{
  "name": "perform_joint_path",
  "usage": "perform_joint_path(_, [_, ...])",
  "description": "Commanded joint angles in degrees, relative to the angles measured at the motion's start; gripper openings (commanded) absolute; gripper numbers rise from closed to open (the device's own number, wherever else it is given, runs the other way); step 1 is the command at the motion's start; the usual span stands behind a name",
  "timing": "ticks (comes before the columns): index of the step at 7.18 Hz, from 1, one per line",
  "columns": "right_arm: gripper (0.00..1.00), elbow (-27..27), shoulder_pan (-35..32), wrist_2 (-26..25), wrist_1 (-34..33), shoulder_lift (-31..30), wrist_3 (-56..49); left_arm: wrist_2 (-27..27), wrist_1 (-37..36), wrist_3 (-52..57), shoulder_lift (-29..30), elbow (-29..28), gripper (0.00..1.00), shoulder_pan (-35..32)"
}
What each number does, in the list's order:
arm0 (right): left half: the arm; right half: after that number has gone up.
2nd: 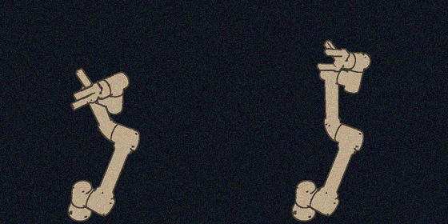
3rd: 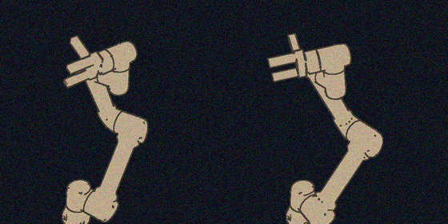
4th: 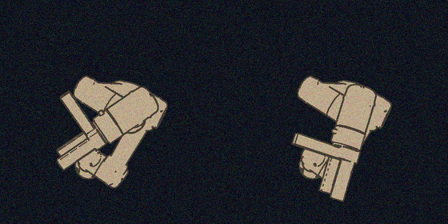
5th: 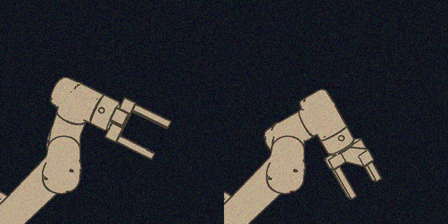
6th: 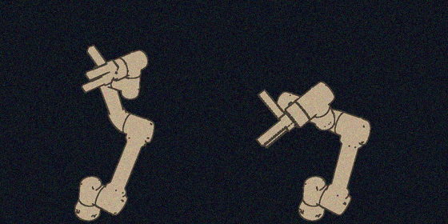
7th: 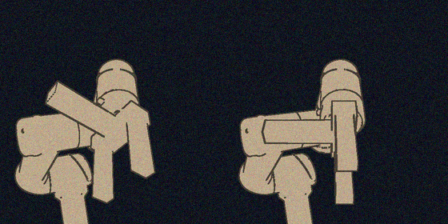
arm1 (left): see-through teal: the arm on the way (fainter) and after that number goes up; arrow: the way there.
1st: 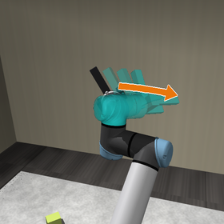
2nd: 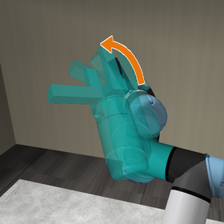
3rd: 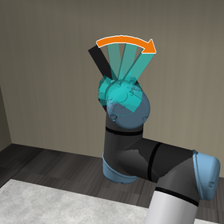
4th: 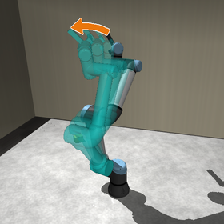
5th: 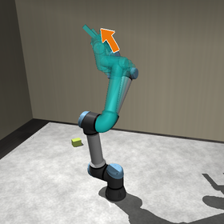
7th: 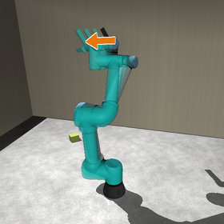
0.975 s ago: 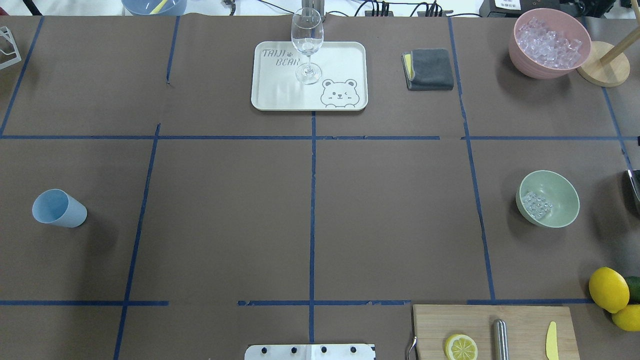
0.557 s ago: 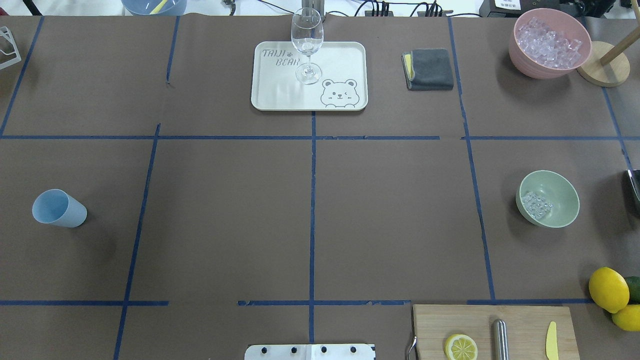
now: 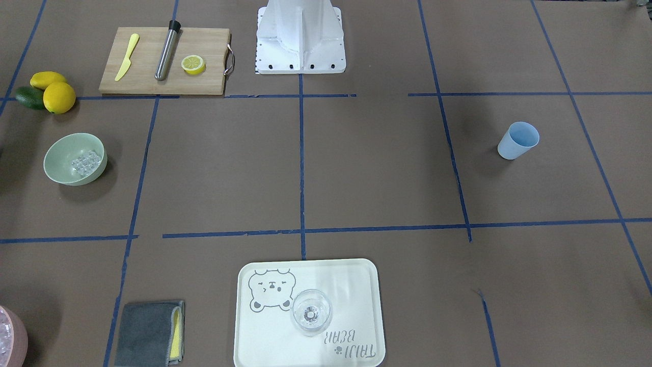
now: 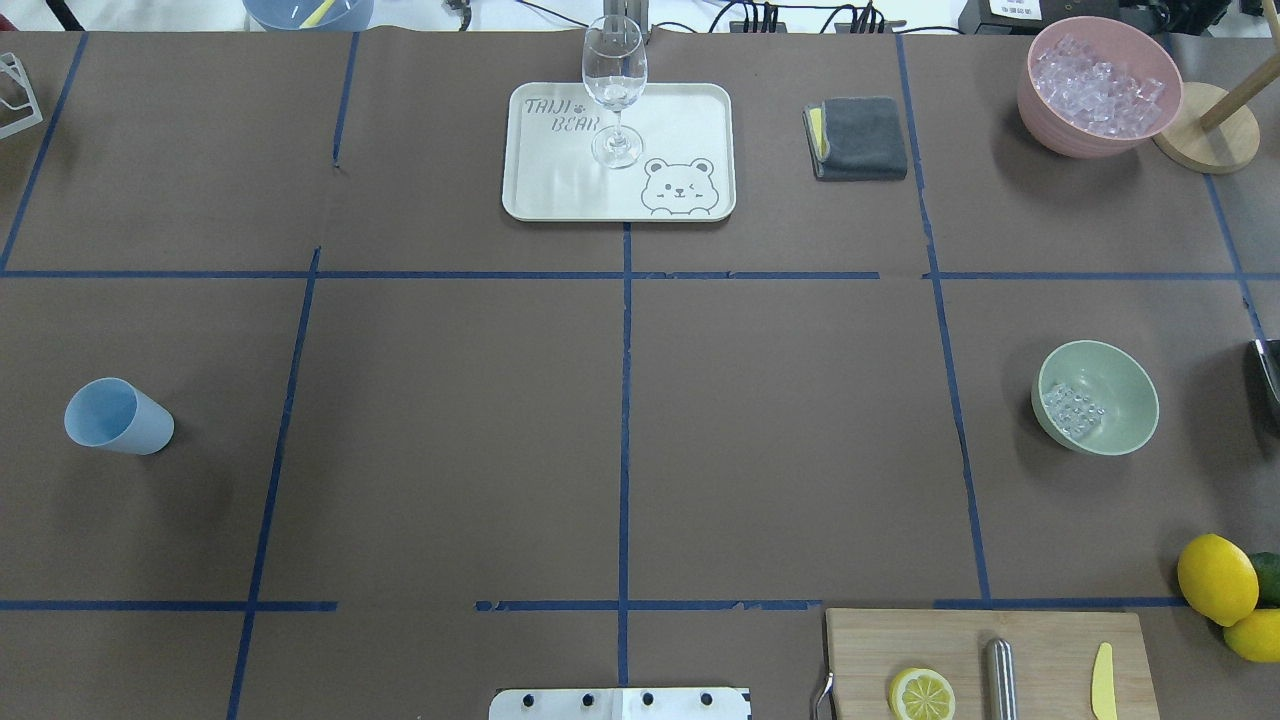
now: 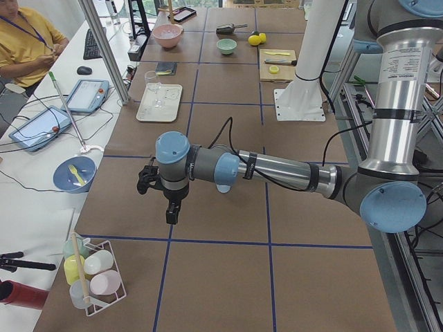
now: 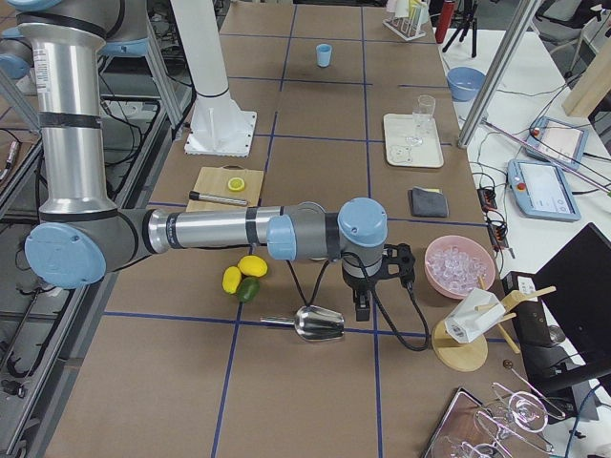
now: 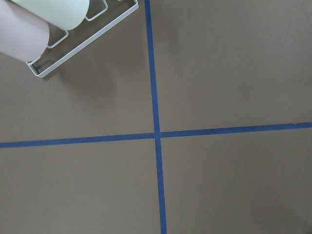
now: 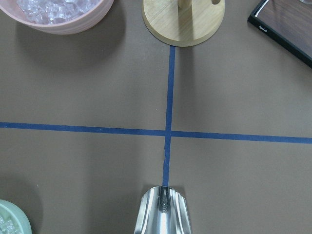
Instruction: Pour ice into bowl
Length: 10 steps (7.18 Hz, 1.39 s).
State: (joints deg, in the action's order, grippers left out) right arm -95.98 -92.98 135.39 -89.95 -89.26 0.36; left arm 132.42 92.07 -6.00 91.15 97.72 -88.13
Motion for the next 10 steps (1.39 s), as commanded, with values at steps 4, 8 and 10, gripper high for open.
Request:
perform_joint_path(4, [1.0, -0.5, 4.4, 0.5, -3.4, -0.4, 1.3, 0.6, 3.2, -0.1, -1.4, 0.4, 1.0, 0.5])
perform_joint_path(8, [1.0, -1.5, 8.7, 0.4, -3.7, -0.1, 5.0, 0.4, 6.3, -0.2, -2.6, 0.6, 1.0, 0.6])
perform_joint_path(10, [1.0, -1.7, 9.0, 0.1, -3.5, 0.1, 5.0, 2.0, 3.0, -0.2, 0.1, 0.9, 1.0, 0.7])
